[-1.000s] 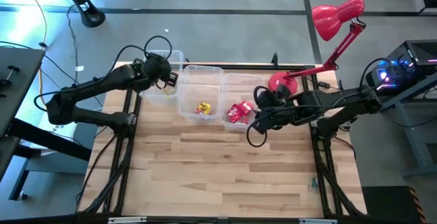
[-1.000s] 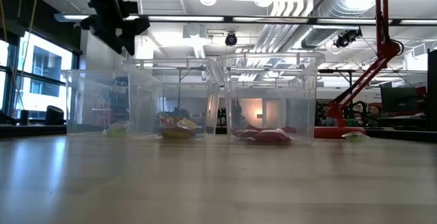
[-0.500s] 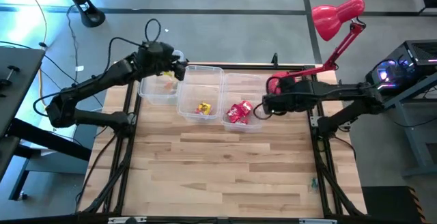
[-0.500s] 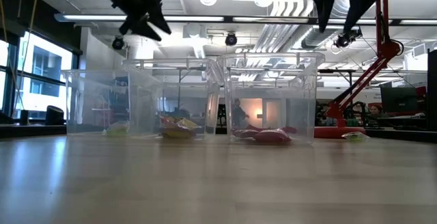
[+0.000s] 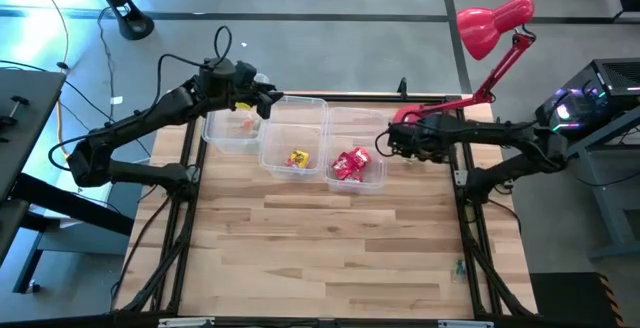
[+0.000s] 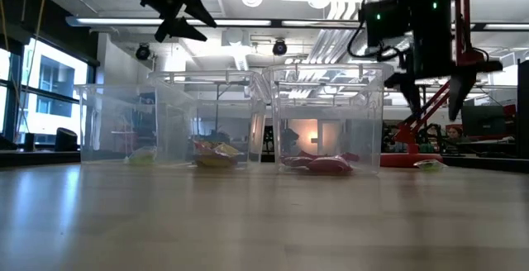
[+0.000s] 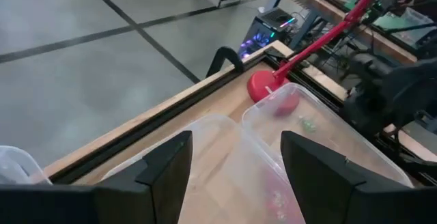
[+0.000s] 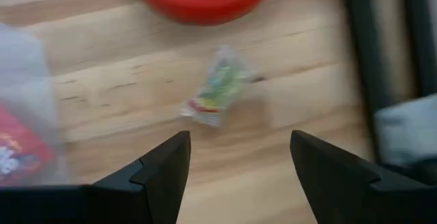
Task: Sort candy
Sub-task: Put the green gummy into the left transparent bin
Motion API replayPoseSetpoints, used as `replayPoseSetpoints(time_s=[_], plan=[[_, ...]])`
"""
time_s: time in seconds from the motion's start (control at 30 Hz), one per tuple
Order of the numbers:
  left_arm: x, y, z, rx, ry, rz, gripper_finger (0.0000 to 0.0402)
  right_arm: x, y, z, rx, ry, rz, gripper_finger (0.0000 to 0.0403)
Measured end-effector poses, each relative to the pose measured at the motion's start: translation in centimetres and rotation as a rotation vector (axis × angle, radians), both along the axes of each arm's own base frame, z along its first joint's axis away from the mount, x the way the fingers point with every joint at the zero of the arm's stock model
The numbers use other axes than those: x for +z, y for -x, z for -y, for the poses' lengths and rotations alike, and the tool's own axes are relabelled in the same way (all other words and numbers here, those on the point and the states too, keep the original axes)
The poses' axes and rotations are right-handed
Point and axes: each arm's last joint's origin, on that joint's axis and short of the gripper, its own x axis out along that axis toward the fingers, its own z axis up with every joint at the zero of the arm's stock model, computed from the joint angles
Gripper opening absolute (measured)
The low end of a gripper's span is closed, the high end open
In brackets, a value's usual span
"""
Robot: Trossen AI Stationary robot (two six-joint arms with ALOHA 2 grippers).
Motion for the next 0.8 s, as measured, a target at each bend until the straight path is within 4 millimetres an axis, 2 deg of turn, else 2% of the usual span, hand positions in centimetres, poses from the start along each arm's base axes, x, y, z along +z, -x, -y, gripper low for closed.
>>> replayPoseSetpoints(time_s=[0.1, 0.23, 0.4, 0.57, 0.8], plan=[[0.1, 0.0, 0.0, 0.005, 0.01, 0.013, 0.0218, -2.4, 0.3, 0.6, -0.034, 0.007, 0.049, 0.0247], [0.0, 0.0, 0.0, 0.017, 0.034, 0.025, 0.0218, -5.7, 1.8, 1.0, -0.129, -0.011, 0.059, 0.0247], [0.0, 0.0, 0.0, 0.023, 0.045, 0.032, 0.0218, -8.5, 2.8, 1.1, -0.237, 0.033, 0.129, 0.0247], [0.0, 0.0, 0.0, 0.036, 0.07, 0.046, 0.0218, -9.1, 2.7, 1.0, -0.244, 0.057, 0.174, 0.0247], [0.0, 0.0, 0.0, 0.04, 0.074, 0.045, 0.0218, -8.4, 2.2, -0.5, -0.042, -0.102, 0.123, 0.0247]])
